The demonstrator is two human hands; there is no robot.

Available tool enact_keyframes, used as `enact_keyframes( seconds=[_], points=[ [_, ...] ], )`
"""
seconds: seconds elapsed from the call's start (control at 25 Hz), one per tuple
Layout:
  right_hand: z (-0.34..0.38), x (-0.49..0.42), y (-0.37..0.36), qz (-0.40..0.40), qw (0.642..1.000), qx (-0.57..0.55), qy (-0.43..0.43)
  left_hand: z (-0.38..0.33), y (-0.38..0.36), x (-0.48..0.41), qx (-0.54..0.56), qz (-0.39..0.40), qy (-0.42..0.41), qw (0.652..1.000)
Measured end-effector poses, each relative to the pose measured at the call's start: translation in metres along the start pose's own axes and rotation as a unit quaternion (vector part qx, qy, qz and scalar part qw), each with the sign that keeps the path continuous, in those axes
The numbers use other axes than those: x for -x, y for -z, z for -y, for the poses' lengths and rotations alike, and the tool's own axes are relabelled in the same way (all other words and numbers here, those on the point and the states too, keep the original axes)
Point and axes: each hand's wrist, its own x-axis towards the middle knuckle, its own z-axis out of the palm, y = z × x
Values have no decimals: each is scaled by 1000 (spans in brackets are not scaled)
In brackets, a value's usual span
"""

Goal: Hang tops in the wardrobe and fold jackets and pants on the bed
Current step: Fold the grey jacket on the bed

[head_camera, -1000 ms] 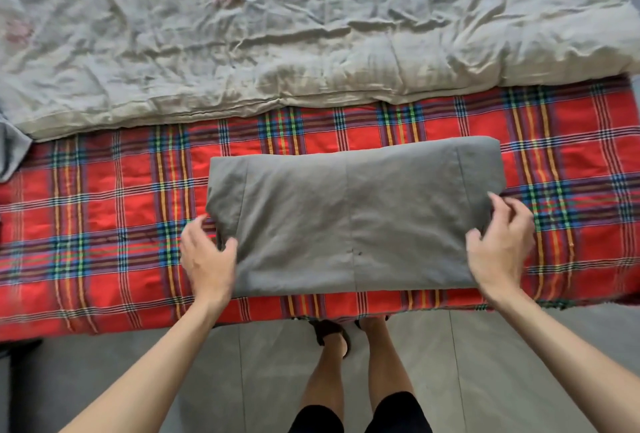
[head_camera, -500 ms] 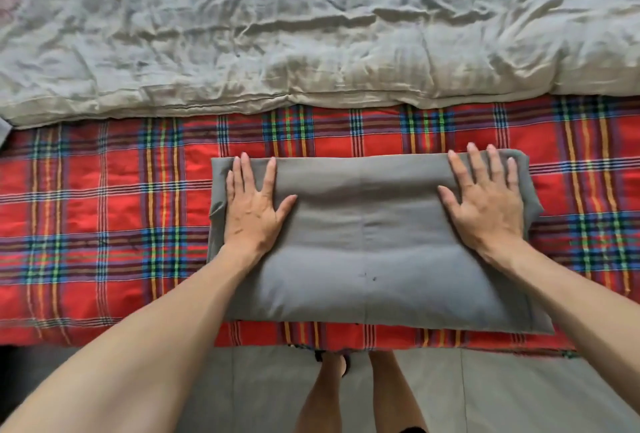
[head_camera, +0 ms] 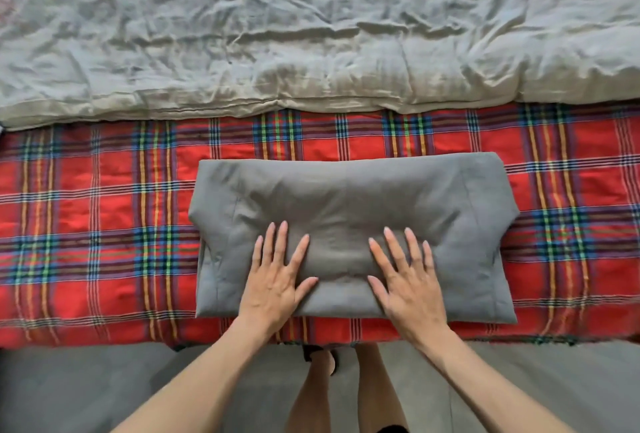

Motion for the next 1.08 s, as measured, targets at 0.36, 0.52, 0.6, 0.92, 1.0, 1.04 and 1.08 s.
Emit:
enact_keyframes(
  seconds=[0.36, 0.52, 0.6, 0.92, 1.0, 1.04, 1.08],
  points=[
    [-96, 30, 51, 3, 880, -250, -404, 63, 45, 27, 287, -53, 409, 865],
    [-85, 8, 73, 104, 789, -295, -528, 76, 61, 27, 355, 60, 482, 799],
    [-77, 0, 92, 128, 806, -286, -502, 79, 80, 22, 363, 76, 455, 809],
    [-24, -85, 301, 129, 867, -403, -264, 98, 298, -26, 497, 61, 304, 810],
    [15, -105, 373, 91, 896, -386, -202, 116, 374, -9, 467, 28, 275, 840],
    [36, -113, 403, 70, 912, -368, -168, 123, 408, 5, 455, 4, 270, 849],
    [61, -120, 432, 53, 928, -346, -124, 131, 437, 23, 455, -26, 267, 849]
  ],
)
